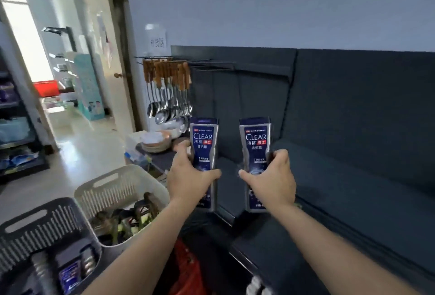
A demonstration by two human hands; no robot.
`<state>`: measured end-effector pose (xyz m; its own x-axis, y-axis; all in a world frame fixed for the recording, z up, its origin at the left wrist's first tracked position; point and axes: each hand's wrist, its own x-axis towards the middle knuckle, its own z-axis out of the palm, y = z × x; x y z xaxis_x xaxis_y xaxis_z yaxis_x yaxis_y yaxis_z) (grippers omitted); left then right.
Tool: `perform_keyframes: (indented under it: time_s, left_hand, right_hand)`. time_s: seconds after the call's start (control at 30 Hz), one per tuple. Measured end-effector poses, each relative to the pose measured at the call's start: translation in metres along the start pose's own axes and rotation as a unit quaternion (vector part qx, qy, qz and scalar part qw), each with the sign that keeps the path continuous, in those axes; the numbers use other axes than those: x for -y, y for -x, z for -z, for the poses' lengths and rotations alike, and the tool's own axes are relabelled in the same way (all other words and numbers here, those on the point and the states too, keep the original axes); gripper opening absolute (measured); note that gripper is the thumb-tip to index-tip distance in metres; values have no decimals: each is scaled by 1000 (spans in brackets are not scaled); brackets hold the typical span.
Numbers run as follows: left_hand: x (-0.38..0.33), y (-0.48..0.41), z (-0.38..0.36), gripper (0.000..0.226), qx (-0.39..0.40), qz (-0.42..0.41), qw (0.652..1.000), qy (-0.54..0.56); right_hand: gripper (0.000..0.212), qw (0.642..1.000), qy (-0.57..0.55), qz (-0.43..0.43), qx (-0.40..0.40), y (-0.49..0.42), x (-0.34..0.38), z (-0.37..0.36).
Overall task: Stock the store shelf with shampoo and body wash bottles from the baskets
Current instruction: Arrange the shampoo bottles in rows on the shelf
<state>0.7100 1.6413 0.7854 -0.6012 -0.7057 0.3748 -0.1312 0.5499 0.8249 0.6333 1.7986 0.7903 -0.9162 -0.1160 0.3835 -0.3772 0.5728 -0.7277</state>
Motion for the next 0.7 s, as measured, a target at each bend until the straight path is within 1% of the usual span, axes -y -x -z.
perform_keyframes:
  time_s: [0.1,0.23,0.47,0.6,0.7]
  left_hand:
    - [-36,12,-42,95,69,-58,996,8]
    - [-71,23,-86,110,157,-140,977,26]
    - [-121,38,-138,106,255,-214,940,78]
    - [-148,56,-165,104,315,-237,912,115]
    - [-165,80,-184,104,371,-252,884,134]
  right_hand:
    - [69,997,15,-38,-62,-4,-27,44]
    - [70,986,47,-79,-136,-4,-51,90]
    - [70,956,80,-153,-238,10,-70,153]
    - [68,932,68,-199,-293,29,-83,183]
    - [69,918,68,-219,-323,48,-102,209]
